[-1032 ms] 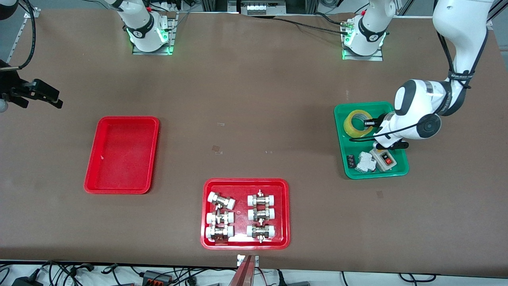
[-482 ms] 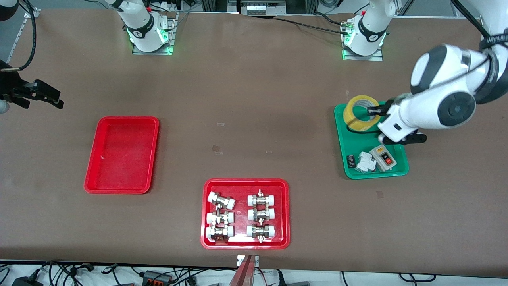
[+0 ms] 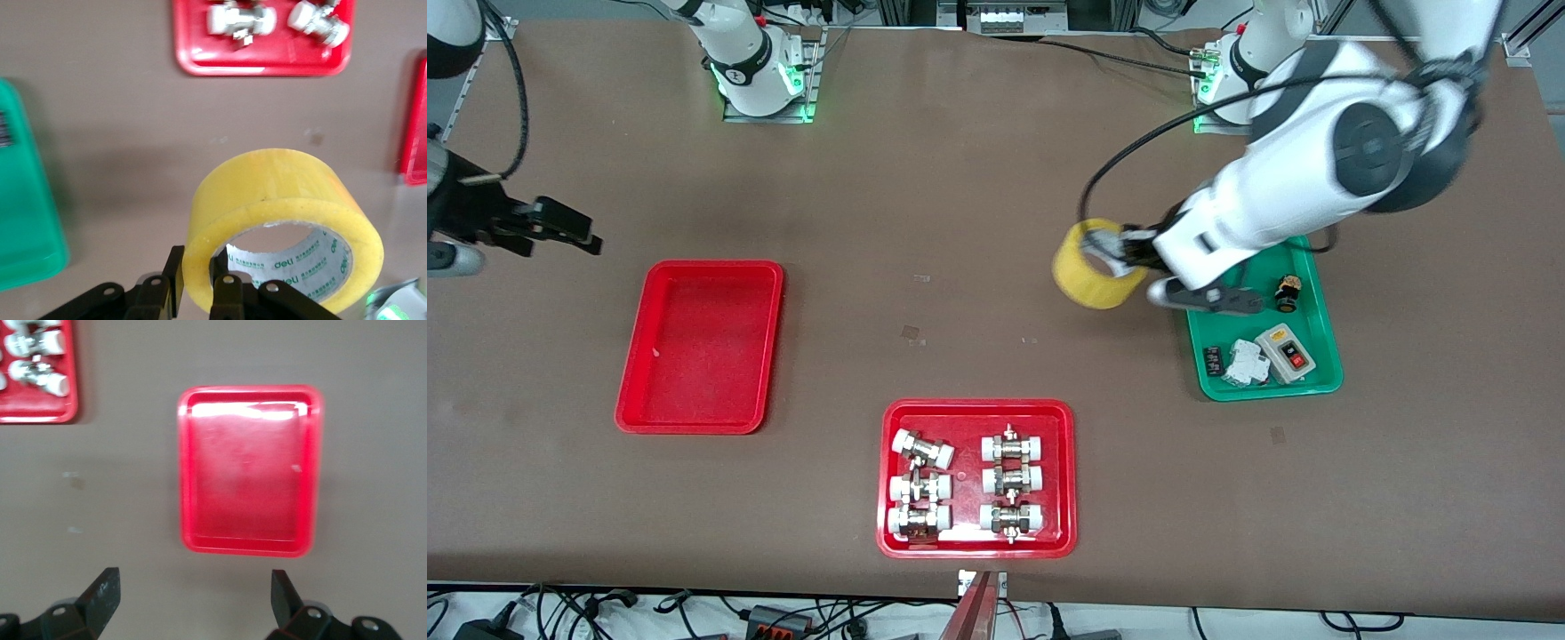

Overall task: Left arm passes tape to right arm into tray
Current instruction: 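Carry the tape with the left gripper while the right gripper approaches it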

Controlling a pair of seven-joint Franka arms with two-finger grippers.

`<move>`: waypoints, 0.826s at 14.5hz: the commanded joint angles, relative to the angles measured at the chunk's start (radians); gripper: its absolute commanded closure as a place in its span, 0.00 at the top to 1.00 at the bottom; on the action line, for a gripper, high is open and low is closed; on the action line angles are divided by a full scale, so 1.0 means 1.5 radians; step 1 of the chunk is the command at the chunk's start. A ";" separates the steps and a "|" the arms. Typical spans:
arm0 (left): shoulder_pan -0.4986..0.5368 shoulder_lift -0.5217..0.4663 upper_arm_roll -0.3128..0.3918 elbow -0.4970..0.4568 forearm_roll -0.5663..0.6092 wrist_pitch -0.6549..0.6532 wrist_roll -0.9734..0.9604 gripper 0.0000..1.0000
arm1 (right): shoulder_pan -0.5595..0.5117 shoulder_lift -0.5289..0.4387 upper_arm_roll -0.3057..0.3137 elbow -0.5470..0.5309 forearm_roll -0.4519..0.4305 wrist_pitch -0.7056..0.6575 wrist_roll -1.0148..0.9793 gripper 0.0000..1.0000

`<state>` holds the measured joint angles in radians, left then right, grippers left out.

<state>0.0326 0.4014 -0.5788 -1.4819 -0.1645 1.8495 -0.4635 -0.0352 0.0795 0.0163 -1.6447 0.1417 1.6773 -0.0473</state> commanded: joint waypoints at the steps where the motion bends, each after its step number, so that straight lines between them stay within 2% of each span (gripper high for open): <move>1: -0.033 0.083 -0.007 0.057 -0.014 0.060 -0.034 0.01 | 0.028 0.033 0.001 0.004 0.088 -0.001 -0.008 1.00; 4: -0.062 0.141 -0.011 0.060 -0.015 0.134 -0.037 0.01 | 0.066 0.085 0.002 0.007 0.198 0.002 -0.008 1.00; 6: -0.077 0.156 -0.009 0.059 -0.015 0.164 -0.043 0.01 | 0.100 0.131 0.002 0.032 0.263 0.013 -0.015 1.00; 8: -0.085 0.165 -0.009 0.059 -0.015 0.175 -0.064 0.01 | 0.150 0.192 0.002 0.089 0.285 0.017 -0.017 1.00; 11: -0.124 0.200 -0.006 0.056 -0.011 0.307 -0.083 0.01 | 0.183 0.266 0.014 0.154 0.361 0.057 -0.040 1.00; 12: -0.122 0.198 -0.006 0.048 -0.008 0.315 -0.084 0.01 | 0.193 0.281 0.016 0.165 0.374 0.077 -0.067 1.00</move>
<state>-0.1399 0.6719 -0.5837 -1.4335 -0.1675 2.2729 -0.5740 0.2384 0.4304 0.0376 -1.4846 0.6500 1.7780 -0.0842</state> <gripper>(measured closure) 0.789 0.000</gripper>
